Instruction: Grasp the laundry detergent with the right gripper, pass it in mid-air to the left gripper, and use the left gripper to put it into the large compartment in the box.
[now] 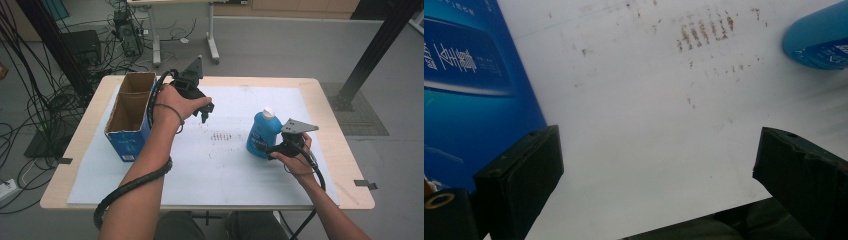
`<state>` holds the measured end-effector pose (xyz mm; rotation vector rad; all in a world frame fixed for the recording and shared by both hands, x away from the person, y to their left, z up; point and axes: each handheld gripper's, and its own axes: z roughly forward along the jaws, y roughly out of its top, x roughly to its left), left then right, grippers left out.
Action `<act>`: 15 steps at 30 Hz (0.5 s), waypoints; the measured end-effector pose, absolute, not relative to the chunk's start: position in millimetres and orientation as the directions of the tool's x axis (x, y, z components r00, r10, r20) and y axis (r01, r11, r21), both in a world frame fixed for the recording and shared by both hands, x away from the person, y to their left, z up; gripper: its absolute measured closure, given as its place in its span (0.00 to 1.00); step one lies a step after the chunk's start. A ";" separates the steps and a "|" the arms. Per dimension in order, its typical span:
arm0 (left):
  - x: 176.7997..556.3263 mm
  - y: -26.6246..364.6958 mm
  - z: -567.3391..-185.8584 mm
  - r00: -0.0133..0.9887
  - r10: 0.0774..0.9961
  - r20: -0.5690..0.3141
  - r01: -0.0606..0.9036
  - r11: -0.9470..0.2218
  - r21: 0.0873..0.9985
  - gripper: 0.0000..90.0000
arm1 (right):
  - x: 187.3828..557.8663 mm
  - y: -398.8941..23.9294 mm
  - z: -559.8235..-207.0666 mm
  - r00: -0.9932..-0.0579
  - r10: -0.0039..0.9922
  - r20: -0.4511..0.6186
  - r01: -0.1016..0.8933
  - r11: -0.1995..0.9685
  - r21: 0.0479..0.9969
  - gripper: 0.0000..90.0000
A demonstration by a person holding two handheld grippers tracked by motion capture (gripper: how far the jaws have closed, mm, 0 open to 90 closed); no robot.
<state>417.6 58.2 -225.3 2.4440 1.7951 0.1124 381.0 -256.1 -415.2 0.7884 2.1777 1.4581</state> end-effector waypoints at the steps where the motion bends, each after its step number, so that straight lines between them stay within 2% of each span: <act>1: 417.4 58.3 -225.0 0.300 0.954 -0.005 0.946 -0.297 0.130 0.07 | 381.1 -256.0 -415.2 -0.759 0.651 -0.019 0.231 0.296 0.927 0.01; 15: 418.3 57.4 -225.7 0.306 0.952 -0.003 0.944 -0.304 0.128 0.07 | 380.8 -254.8 -415.5 -0.757 0.652 -0.034 0.213 0.296 0.931 0.00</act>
